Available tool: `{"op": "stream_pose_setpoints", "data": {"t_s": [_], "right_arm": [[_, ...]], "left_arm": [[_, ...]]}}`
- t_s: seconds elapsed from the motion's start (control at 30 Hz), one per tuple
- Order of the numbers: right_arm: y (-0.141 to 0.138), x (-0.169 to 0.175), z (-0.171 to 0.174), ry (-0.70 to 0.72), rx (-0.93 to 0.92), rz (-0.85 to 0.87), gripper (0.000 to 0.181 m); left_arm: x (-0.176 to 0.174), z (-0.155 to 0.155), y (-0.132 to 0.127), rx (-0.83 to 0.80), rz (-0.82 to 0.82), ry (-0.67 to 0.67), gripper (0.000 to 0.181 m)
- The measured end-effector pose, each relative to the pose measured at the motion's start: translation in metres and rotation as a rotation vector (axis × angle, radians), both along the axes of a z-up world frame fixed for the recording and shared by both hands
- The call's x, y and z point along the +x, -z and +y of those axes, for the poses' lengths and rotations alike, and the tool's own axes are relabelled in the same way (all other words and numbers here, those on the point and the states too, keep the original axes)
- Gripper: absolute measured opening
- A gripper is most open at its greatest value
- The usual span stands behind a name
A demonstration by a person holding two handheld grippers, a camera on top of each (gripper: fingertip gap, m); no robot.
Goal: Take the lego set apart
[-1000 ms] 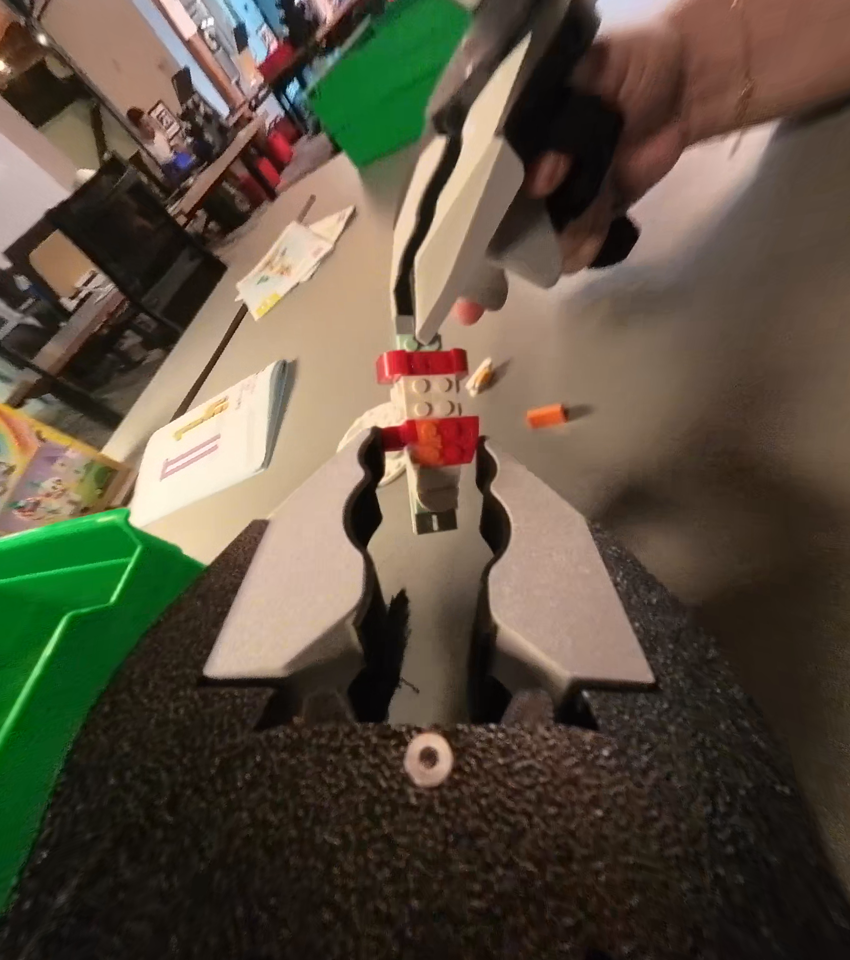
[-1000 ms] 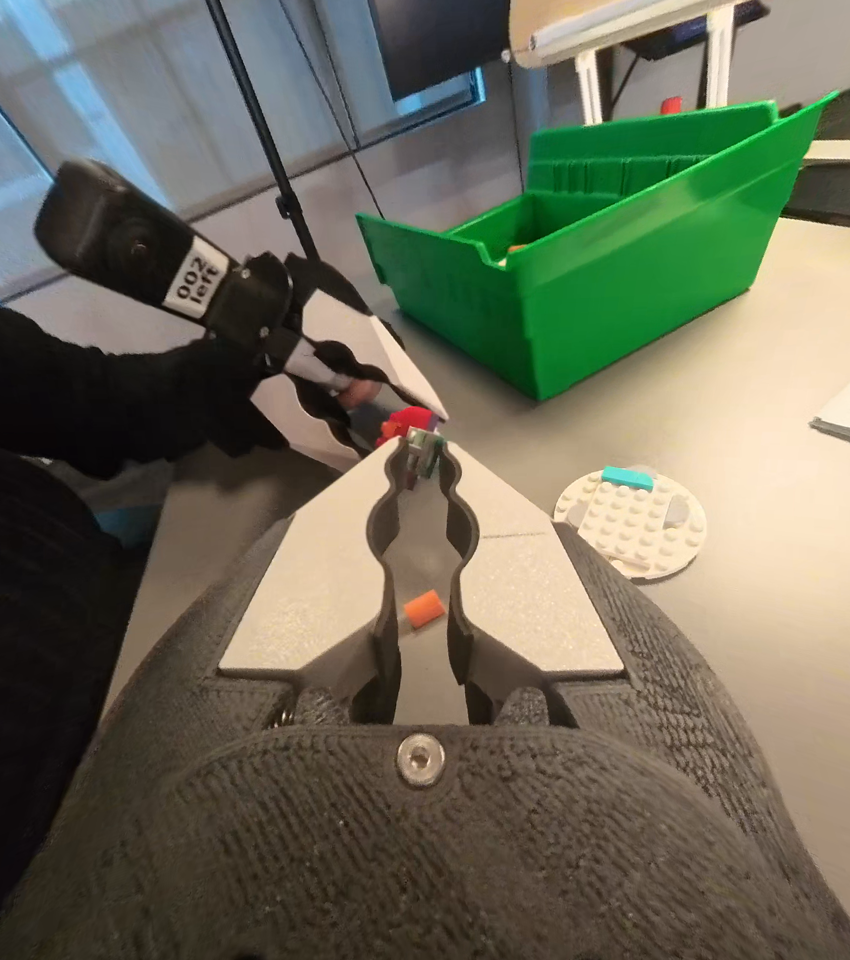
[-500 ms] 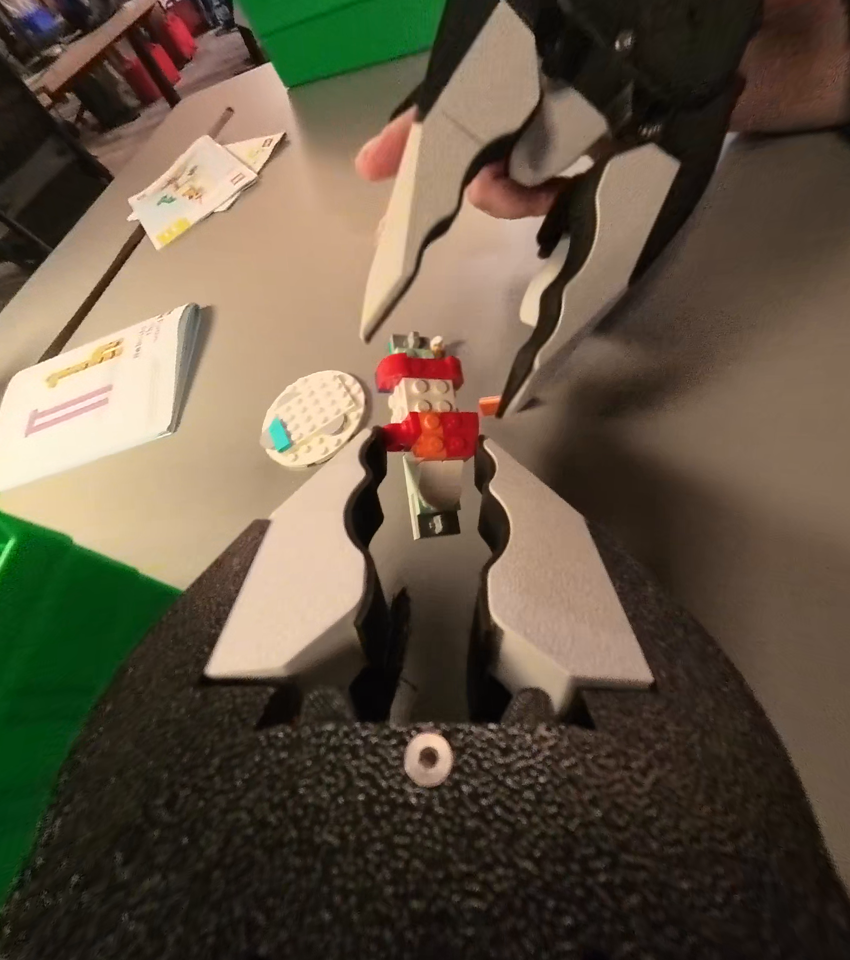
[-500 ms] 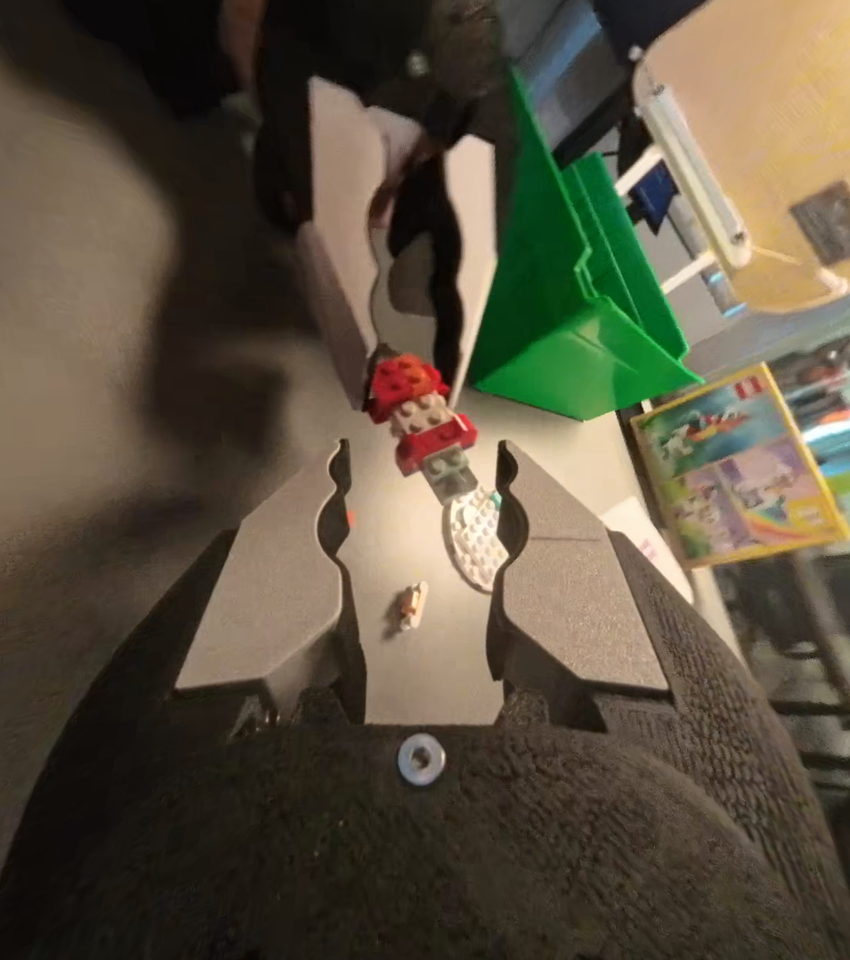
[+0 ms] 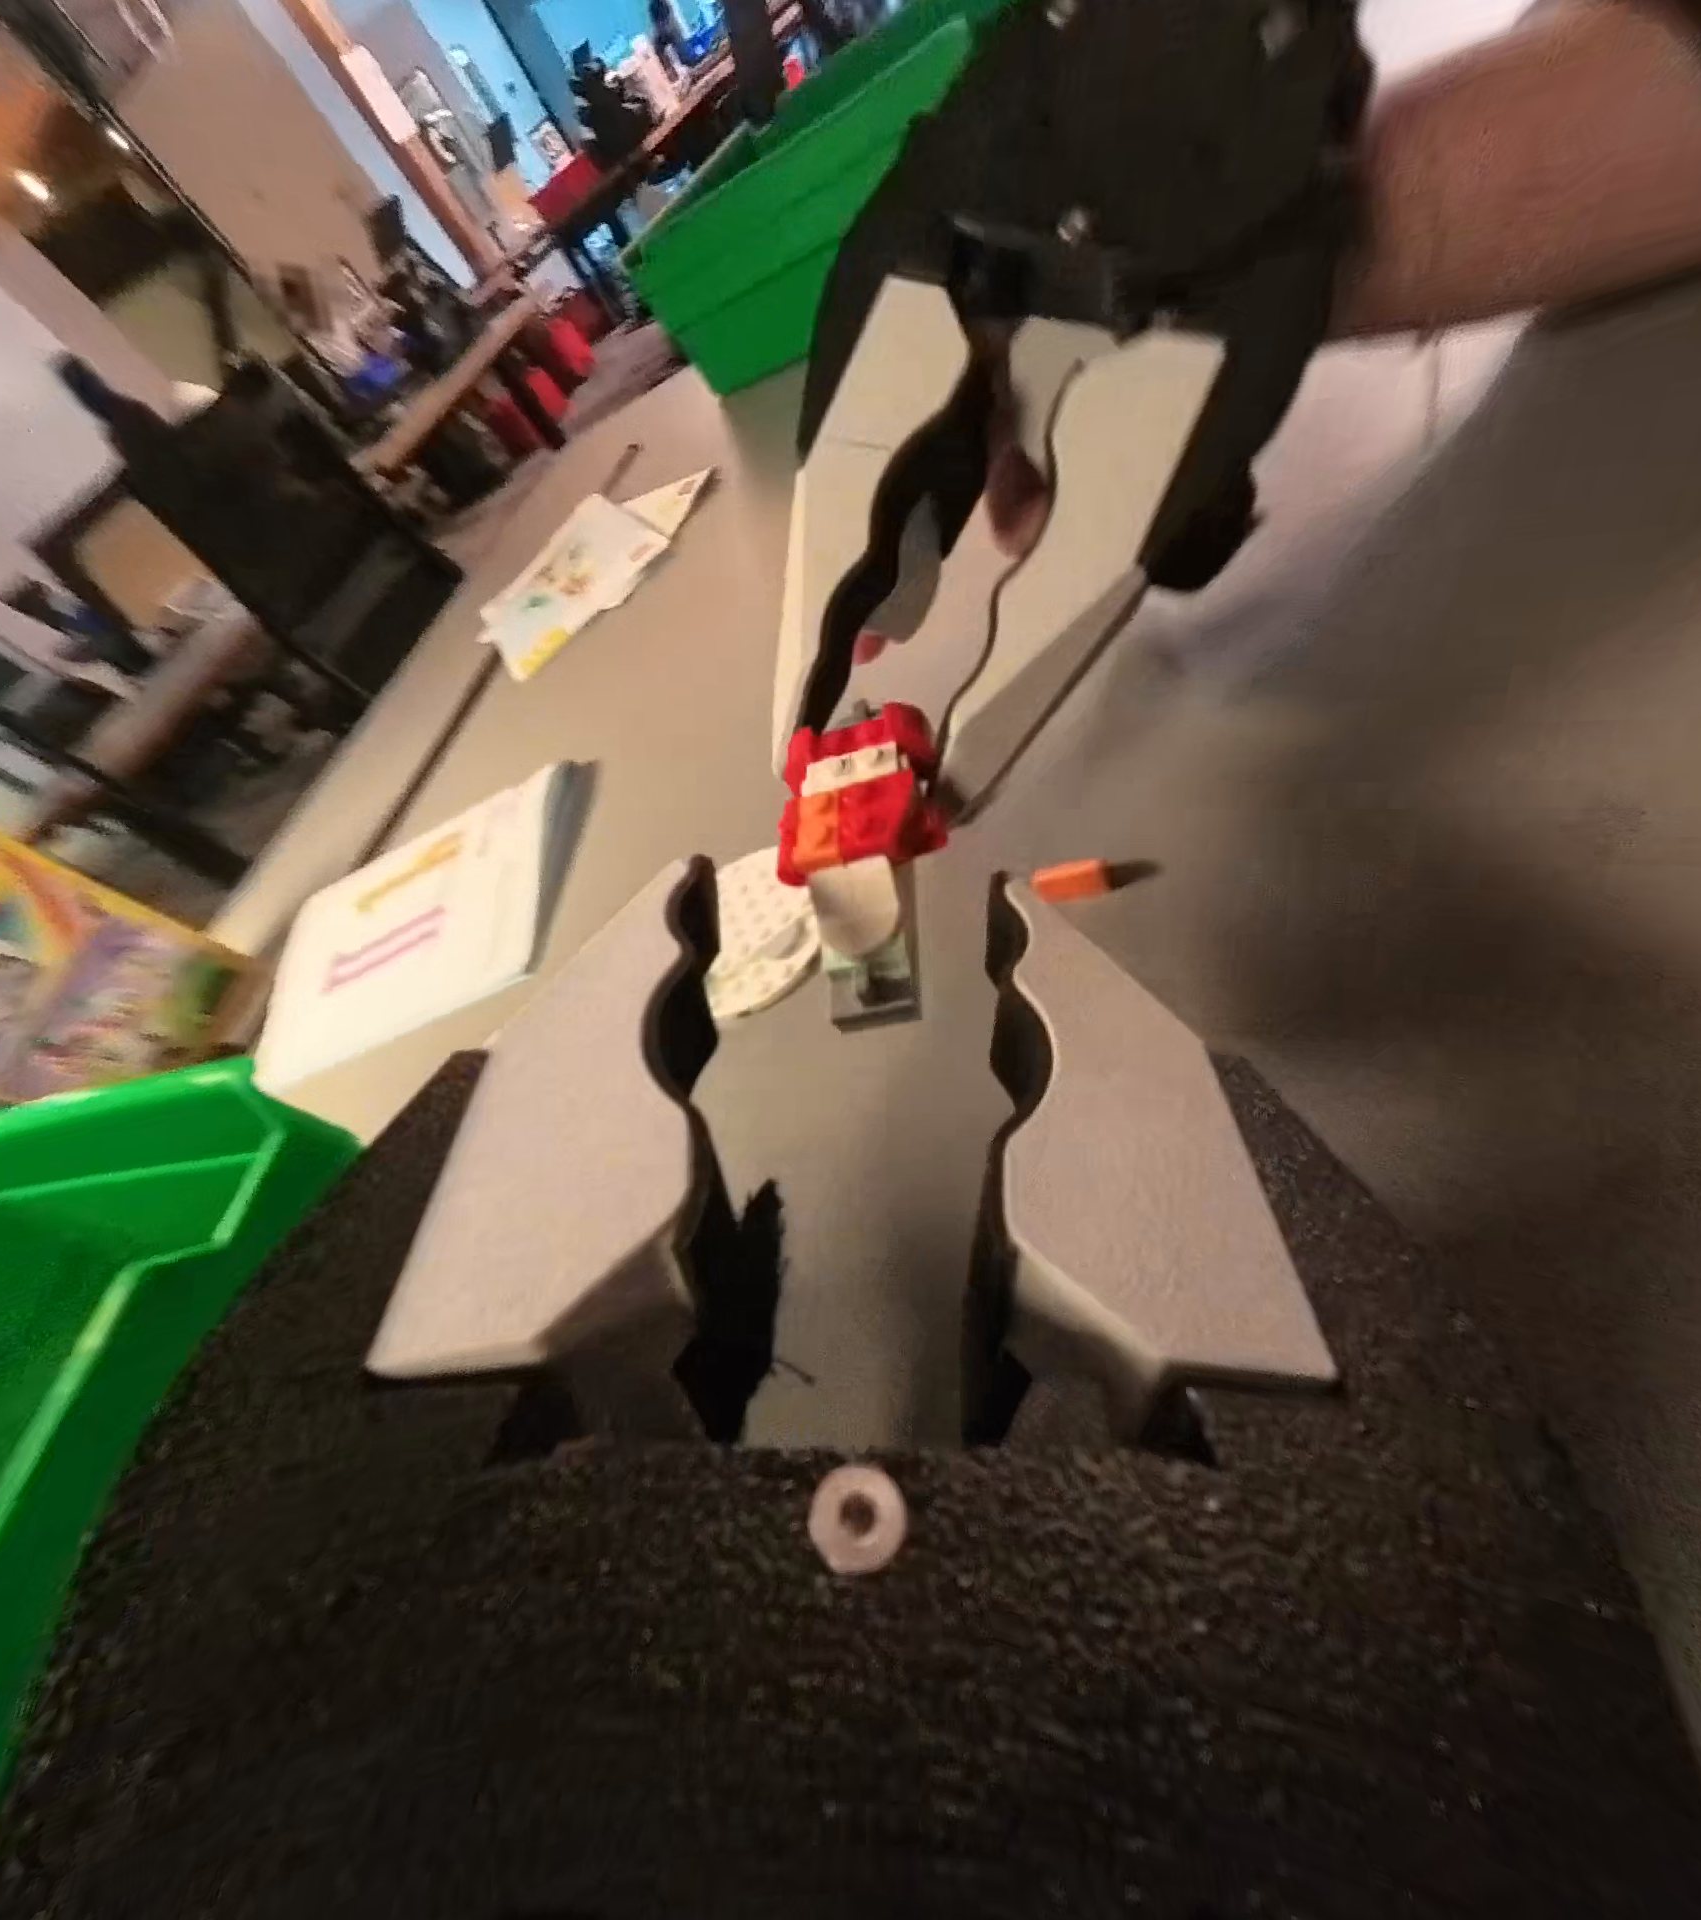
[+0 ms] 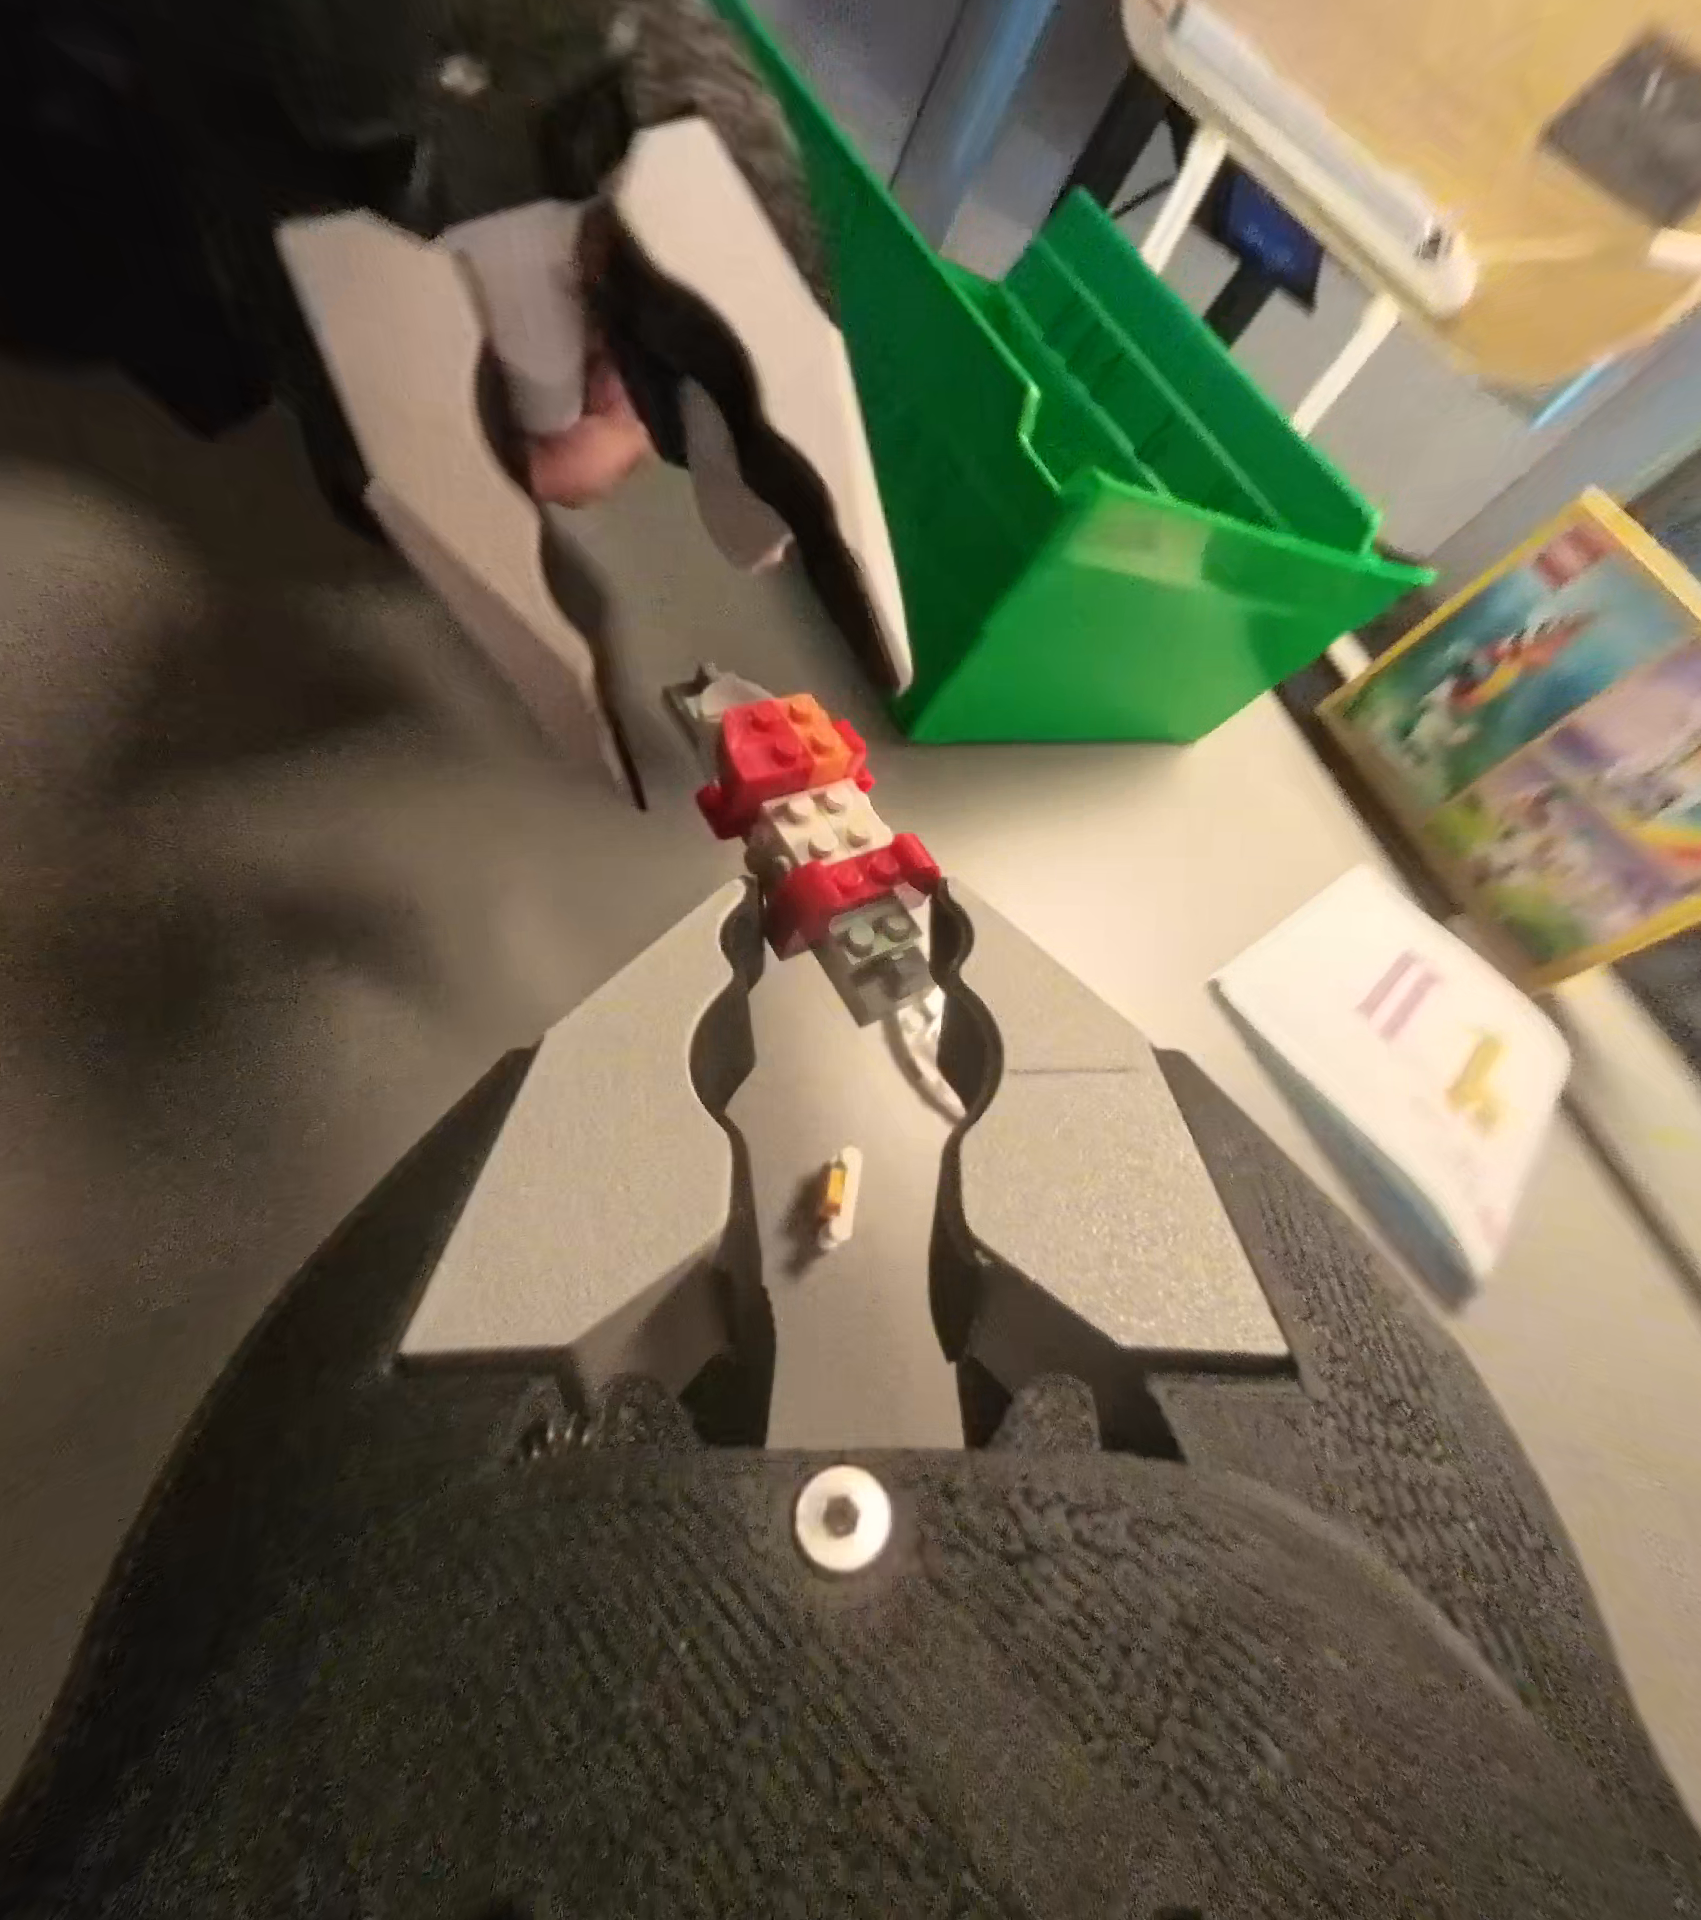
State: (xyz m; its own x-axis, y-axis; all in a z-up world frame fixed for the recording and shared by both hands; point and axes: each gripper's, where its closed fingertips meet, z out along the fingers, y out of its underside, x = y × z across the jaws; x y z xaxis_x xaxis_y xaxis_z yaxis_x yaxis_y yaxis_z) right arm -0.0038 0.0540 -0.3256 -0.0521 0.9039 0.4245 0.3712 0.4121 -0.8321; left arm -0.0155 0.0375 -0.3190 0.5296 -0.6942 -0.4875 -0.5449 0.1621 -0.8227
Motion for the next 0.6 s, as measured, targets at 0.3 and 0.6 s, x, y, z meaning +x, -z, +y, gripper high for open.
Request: {"op": "stream_pose_setpoints", "data": {"t_s": [0.3, 0.6], "right_arm": [[0.009, 0.0, -0.005, -0.014, -0.404, -0.029, 0.03], [0.011, -0.009, -0.014, -0.022, 0.386, -0.066, 0.02]], "left_arm": [[-0.009, 0.006, 0.008, 0.348, 0.418, -0.073, 0.019], [-0.01, 0.005, 0.025, 0.062, 0.362, -0.093, 0.014]]}}
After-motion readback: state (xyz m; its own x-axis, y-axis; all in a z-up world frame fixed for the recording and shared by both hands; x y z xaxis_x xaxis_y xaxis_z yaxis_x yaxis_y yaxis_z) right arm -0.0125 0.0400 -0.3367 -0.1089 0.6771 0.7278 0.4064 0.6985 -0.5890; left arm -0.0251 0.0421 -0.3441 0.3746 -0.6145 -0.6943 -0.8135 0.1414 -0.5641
